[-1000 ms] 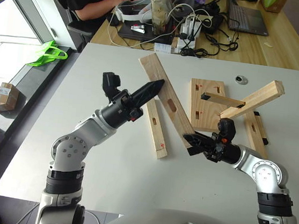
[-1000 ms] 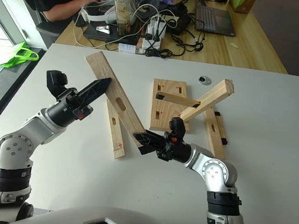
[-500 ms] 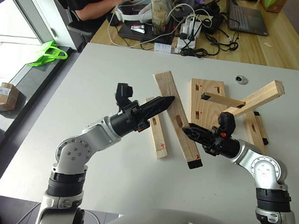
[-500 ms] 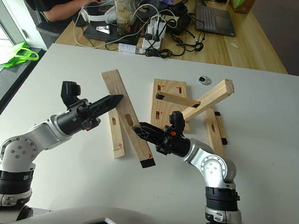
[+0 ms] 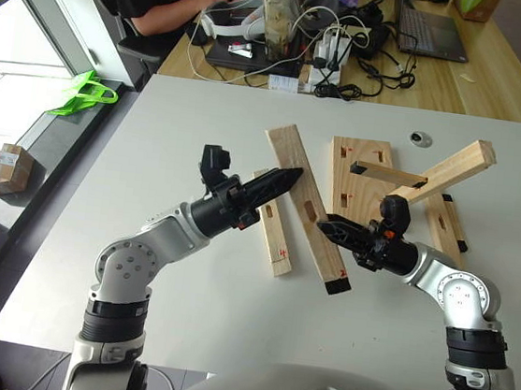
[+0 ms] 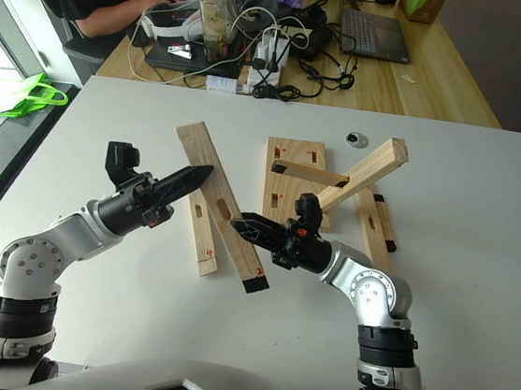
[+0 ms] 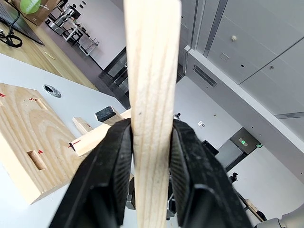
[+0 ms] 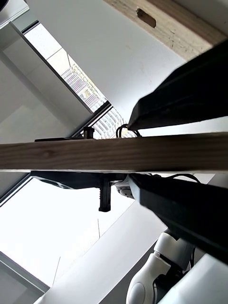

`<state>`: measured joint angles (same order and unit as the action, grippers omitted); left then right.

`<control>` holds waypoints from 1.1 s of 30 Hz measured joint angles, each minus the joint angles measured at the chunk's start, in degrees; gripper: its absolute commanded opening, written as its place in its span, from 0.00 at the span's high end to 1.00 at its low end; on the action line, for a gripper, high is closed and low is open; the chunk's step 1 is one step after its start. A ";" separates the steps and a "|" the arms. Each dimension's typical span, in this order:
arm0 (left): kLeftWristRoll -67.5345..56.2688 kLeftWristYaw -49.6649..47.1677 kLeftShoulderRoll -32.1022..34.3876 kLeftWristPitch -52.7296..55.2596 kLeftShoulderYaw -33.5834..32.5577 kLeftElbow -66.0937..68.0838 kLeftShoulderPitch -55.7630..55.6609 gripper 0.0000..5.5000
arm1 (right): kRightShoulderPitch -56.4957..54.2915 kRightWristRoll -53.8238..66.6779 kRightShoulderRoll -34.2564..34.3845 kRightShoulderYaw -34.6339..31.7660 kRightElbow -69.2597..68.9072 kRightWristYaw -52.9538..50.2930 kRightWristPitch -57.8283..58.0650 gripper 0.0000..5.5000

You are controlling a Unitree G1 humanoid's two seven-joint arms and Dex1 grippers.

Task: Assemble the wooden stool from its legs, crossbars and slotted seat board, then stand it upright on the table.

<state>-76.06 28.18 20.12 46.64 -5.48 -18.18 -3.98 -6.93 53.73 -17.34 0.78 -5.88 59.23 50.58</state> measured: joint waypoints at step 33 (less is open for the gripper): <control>-0.15 -1.08 -1.08 1.36 -0.73 0.00 -0.30 0.78 | -0.04 -0.02 -0.03 0.18 -0.05 0.01 -0.05 0.82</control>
<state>-76.21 27.09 19.04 48.00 -6.21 -18.19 -4.28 -6.97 53.70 -17.37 0.96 -5.93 59.25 50.53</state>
